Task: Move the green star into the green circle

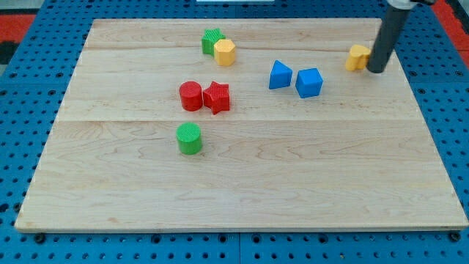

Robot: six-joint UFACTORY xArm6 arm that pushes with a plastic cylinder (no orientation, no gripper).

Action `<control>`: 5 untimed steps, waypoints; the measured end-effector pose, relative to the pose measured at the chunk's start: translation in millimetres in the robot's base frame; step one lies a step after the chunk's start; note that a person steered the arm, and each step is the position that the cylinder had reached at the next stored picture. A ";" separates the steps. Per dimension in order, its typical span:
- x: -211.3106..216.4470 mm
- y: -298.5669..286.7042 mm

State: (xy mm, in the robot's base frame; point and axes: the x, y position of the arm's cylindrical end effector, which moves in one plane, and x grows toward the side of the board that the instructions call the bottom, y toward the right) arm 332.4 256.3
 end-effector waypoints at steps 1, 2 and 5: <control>-31.5 -12.4; -55.7 -136.4; -18.6 -189.8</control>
State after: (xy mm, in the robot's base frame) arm 313.7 66.5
